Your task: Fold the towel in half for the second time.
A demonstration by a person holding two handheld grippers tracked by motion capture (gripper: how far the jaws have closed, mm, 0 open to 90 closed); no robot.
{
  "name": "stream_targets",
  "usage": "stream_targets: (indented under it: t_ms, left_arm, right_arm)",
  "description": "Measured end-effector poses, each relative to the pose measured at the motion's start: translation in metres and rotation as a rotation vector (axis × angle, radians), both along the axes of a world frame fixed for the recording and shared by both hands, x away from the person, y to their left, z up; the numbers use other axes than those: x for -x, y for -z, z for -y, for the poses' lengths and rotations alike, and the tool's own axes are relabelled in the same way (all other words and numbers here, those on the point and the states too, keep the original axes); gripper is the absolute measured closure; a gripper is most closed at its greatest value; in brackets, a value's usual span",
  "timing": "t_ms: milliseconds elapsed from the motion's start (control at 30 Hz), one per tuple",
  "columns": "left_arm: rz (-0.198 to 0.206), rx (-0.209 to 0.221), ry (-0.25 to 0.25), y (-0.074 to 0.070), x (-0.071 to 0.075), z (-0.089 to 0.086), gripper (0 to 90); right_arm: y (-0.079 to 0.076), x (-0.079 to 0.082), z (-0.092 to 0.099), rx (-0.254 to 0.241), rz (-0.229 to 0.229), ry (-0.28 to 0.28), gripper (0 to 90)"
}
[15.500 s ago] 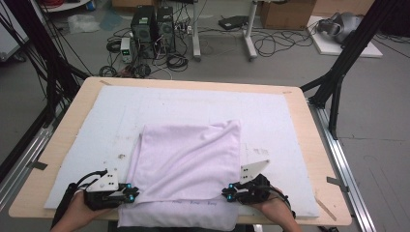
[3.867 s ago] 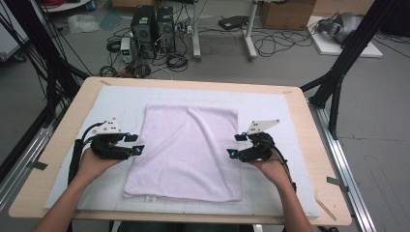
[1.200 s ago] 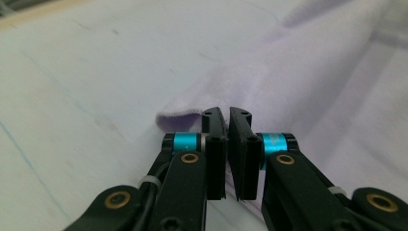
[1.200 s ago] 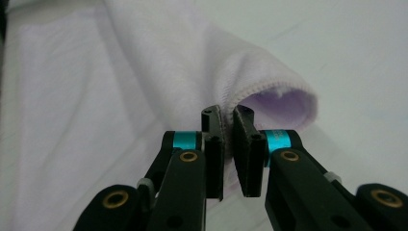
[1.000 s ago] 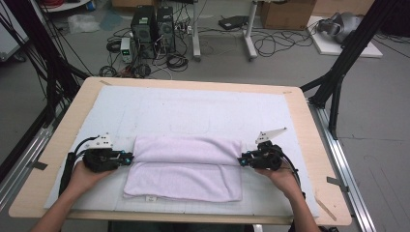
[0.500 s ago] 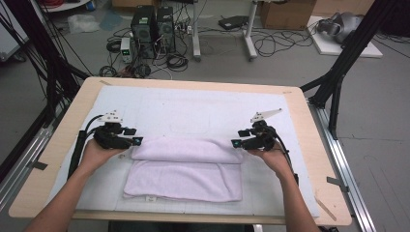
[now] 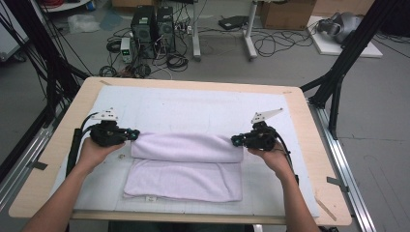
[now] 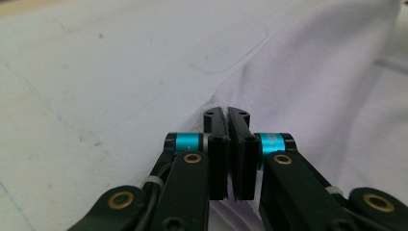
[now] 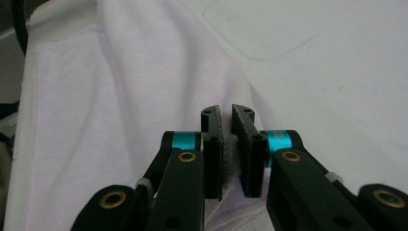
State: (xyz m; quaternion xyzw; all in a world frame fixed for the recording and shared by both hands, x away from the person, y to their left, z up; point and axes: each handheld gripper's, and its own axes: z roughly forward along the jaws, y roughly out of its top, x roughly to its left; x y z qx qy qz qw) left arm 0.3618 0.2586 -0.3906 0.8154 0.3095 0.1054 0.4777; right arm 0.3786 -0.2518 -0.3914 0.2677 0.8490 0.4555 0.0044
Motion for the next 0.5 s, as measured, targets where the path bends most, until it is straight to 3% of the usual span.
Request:
stream_targets:
  t_ms: [100, 200, 300, 400, 500]
  left_arm:
    - [0.054, 0.014, 0.032, -0.012, 0.027, -0.006, 85.7]
    - [0.056, 0.023, 0.060, -0.010, 0.059, -0.014, 82.0]
    - [0.050, 0.002, 0.069, -0.003, 0.082, -0.023, 68.1]
    - [0.042, -0.037, 0.058, 0.002, 0.087, -0.024, 60.4]
    - [0.035, -0.042, 0.065, 0.006, 0.084, -0.015, 56.1]
  right_arm:
    - [-0.017, 0.023, 0.003, -0.007, 0.055, -0.030, 82.9]
    - [-0.025, 0.053, 0.008, -0.037, 0.093, -0.083, 81.6]
    - [-0.024, 0.078, 0.013, -0.067, 0.093, -0.129, 75.7]
    - [-0.021, 0.086, 0.016, -0.071, 0.098, -0.114, 70.7]
    - [-0.015, 0.083, 0.013, -0.056, 0.098, -0.095, 65.4]
